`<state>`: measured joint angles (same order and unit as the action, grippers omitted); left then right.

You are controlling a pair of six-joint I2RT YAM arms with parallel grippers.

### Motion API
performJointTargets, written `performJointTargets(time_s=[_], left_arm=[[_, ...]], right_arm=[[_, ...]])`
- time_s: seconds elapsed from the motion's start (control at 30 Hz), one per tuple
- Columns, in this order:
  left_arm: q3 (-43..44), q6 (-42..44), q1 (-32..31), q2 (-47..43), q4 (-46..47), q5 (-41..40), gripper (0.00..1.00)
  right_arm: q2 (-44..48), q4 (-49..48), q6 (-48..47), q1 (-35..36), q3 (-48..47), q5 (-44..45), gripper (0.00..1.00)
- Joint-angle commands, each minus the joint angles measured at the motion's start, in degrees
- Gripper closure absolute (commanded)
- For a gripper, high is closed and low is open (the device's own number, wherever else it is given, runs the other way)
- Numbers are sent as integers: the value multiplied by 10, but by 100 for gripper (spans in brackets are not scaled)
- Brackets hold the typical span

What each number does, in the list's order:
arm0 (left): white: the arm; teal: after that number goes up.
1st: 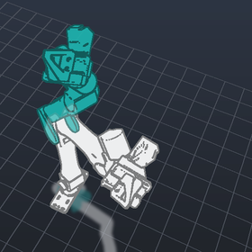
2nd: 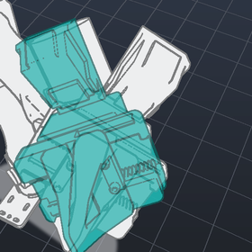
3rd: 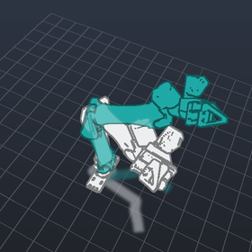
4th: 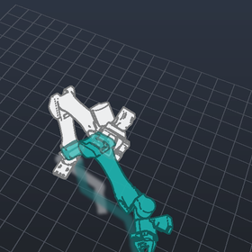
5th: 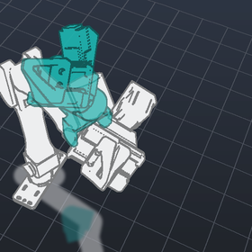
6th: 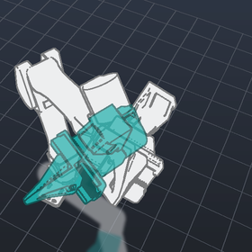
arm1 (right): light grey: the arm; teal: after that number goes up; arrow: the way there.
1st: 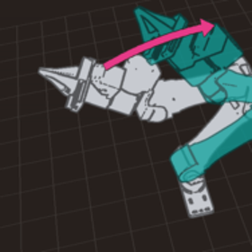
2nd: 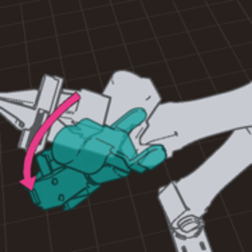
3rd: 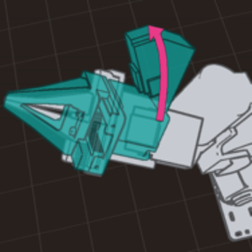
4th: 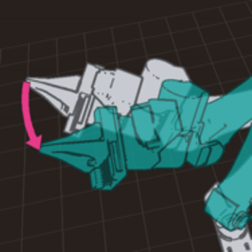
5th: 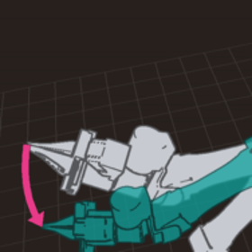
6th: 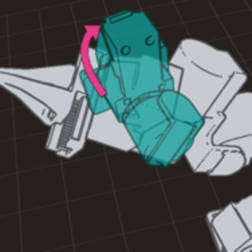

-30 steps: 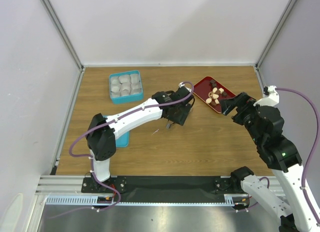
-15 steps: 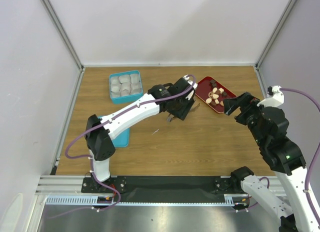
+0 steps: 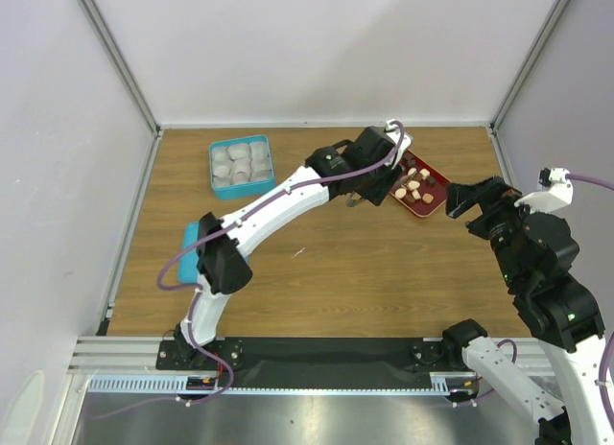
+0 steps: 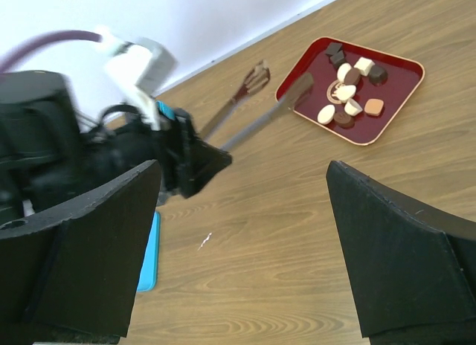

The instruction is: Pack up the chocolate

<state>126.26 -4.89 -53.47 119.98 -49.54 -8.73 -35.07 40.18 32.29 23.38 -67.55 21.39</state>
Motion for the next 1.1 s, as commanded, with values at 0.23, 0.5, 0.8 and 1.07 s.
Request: performJointTargets(time_s=[0.23, 0.5, 0.8, 1.07], left_arm=[[0, 31, 3, 35, 83, 25, 39], [1, 47, 3, 64, 106, 19, 40], [-4, 13, 3, 102, 139, 40, 43], [-28, -9, -1, 120, 168, 63, 45]], right_arm=[[-3, -1, -10, -1, -16, 16, 1], [-2, 0, -13, -2, -15, 15, 1], [0, -4, -18, -1, -1, 12, 1], [5, 1, -29, -1, 0, 23, 1]])
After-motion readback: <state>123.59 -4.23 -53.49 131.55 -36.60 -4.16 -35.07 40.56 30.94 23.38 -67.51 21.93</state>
